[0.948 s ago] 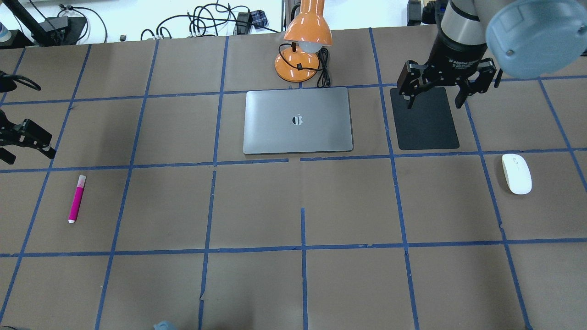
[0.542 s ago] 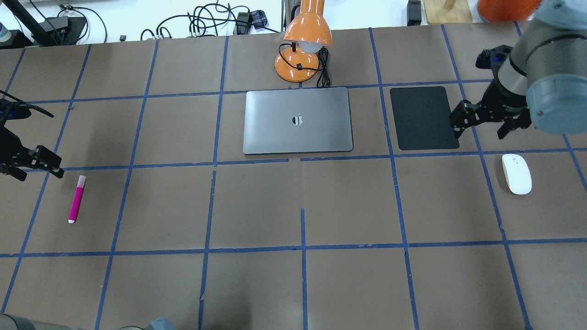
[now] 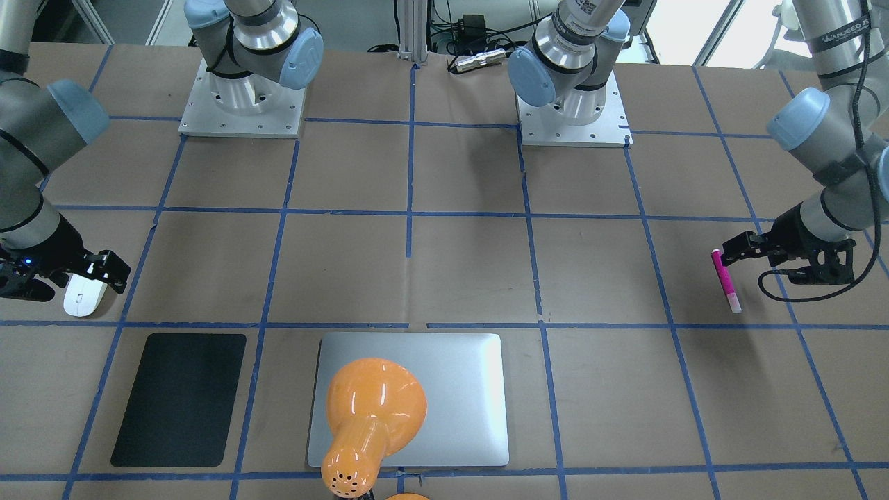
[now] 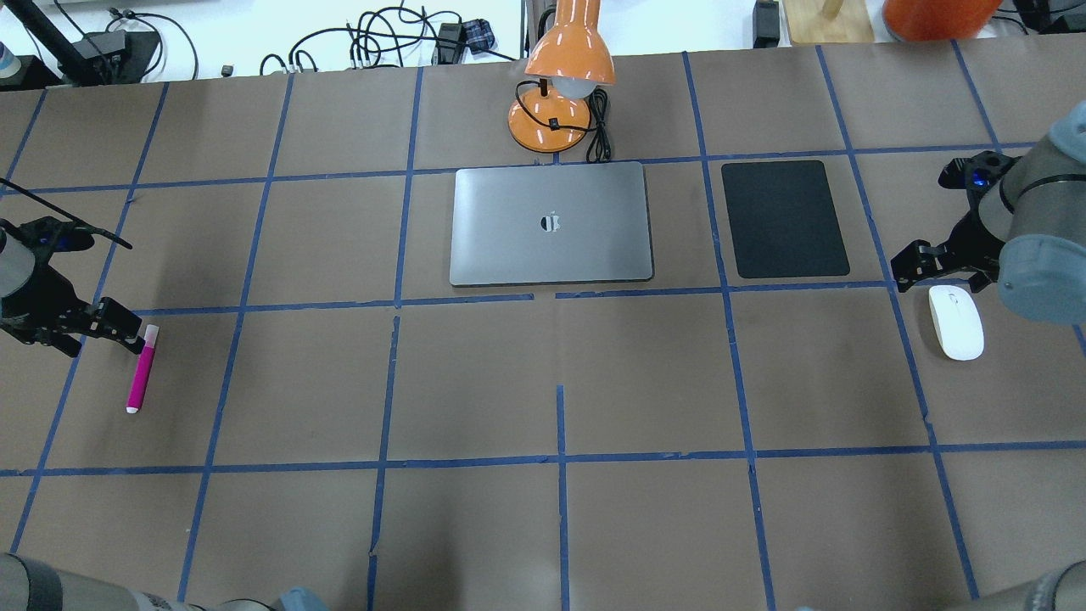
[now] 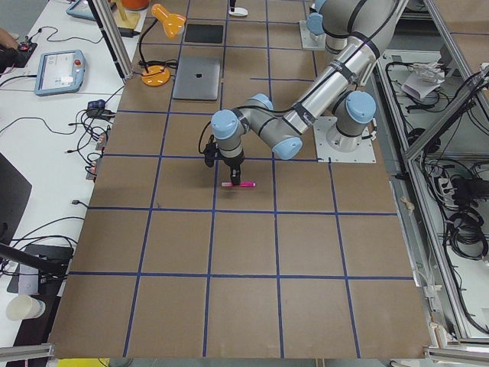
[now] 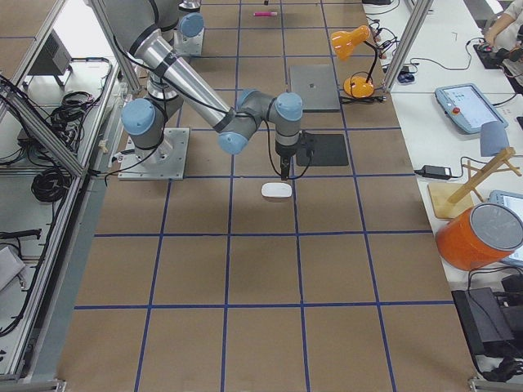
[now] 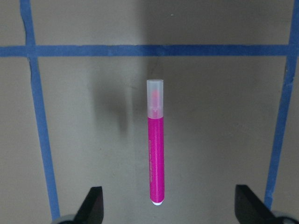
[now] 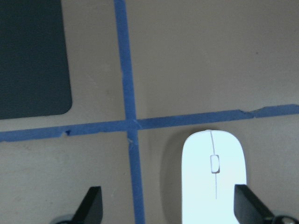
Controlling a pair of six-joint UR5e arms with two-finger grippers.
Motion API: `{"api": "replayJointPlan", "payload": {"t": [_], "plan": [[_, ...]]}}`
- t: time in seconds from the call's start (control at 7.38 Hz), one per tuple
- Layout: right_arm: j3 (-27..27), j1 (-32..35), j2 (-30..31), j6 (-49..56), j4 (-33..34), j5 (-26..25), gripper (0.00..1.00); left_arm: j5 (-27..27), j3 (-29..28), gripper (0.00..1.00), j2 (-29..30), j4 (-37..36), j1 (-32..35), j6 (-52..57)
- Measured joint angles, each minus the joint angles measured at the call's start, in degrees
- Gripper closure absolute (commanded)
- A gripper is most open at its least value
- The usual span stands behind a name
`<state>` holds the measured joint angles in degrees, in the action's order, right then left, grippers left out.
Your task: Place pen and mouse around notebook
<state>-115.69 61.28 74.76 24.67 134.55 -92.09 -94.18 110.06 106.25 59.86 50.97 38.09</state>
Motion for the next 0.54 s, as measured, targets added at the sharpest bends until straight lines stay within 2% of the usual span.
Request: {"api": "replayJointPlan", "payload": {"t": [0.54], "plan": [[-0.4,-1.2,-3.1,4.4,2.0,-3.9,0.00,0.2,3.5,0.00,2.4,-7.2,0.0,-6.5]]}}
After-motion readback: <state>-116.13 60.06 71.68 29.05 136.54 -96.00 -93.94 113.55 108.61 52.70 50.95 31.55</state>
